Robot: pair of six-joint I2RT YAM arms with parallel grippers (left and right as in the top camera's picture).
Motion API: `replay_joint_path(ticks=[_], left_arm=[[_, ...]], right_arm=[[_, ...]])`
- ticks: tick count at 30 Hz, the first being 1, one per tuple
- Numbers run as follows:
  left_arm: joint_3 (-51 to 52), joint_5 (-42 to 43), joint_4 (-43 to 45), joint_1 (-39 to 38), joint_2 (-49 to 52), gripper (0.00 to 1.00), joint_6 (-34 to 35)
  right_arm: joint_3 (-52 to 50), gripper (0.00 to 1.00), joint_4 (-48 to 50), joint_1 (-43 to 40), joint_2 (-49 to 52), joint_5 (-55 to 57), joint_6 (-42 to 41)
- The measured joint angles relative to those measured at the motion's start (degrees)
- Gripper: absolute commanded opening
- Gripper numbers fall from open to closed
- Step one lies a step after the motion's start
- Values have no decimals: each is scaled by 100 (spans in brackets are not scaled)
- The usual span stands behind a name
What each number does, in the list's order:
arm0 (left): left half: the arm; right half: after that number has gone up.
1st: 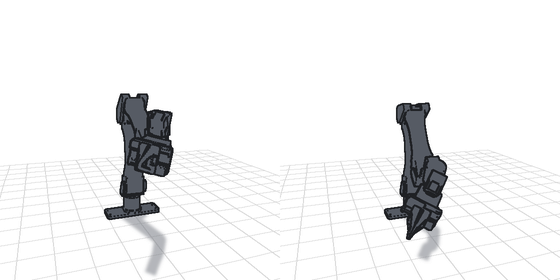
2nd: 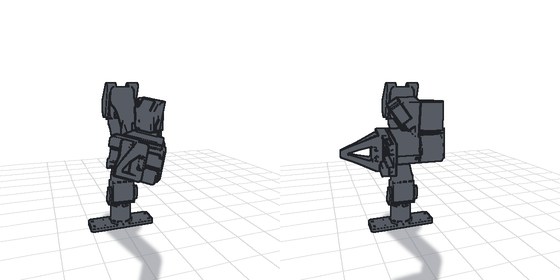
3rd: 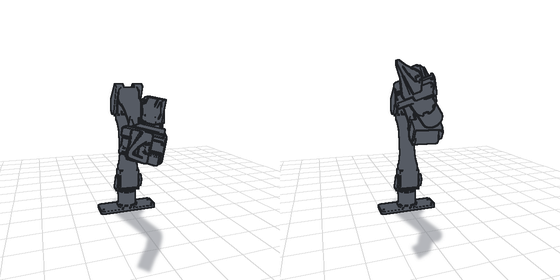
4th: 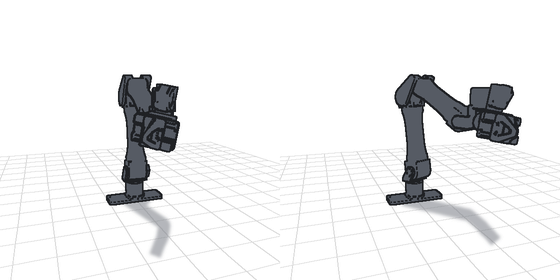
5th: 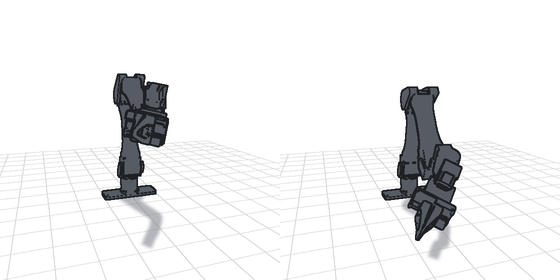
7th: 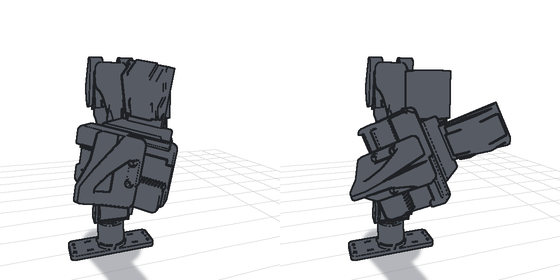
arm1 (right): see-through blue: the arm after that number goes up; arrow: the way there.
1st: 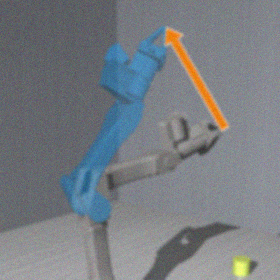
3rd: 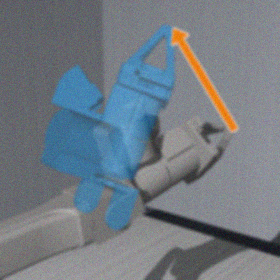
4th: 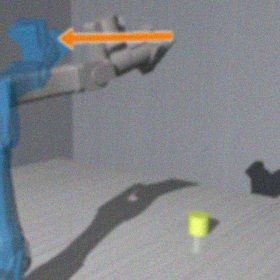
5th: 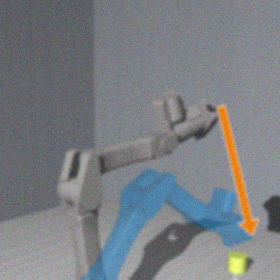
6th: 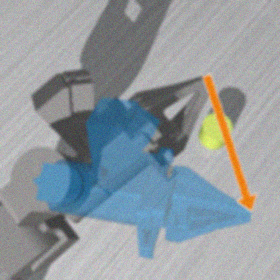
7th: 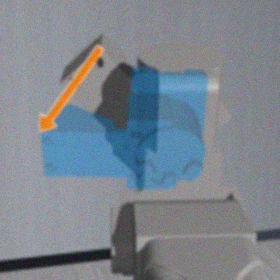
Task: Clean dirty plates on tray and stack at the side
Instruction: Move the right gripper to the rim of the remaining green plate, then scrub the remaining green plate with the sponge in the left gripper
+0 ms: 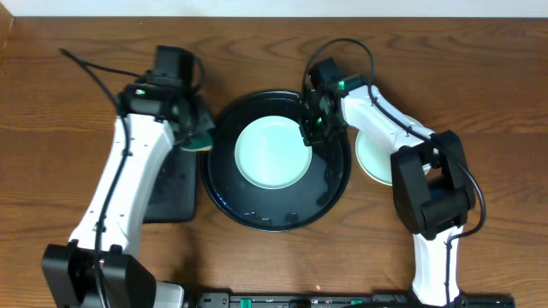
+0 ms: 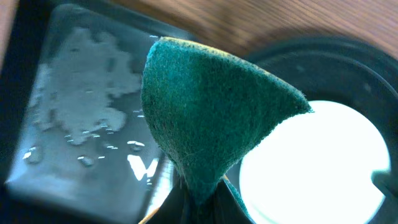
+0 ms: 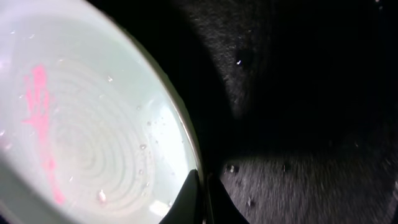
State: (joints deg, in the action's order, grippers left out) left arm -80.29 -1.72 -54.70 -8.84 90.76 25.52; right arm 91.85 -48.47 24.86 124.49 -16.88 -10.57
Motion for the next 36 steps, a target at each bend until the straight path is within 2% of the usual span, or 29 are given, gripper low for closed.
replay_joint_path(ticks=[5,11,20,26,29,33,36], left_arm=[[105,15,304,-562,214,7,0],[138,197,874,-1091,1003,7,28],[164,289,1043,-1410,2024,7,542],[162,221,1145,-1611,2306,7,726],[162,553,1287,-1668,2310,7,365],[164,1670,1622,-1718,2339,7,-518],[164,2170,1733,-1777,2374,7,-857]], right_arm=[[-369,1,452,-4,-85,-33,-96],[-470,1,579,-4,-118,-63,-120],[-472,1,584,-4,-120,-70,-127],[-483,1,592,-4,-120,-72,-146],[-483,1,592,-4,-120,-72,-160],[-483,1,595,-4,-120,-72,-164],[-483,1,592,-4,-120,-74,-164]])
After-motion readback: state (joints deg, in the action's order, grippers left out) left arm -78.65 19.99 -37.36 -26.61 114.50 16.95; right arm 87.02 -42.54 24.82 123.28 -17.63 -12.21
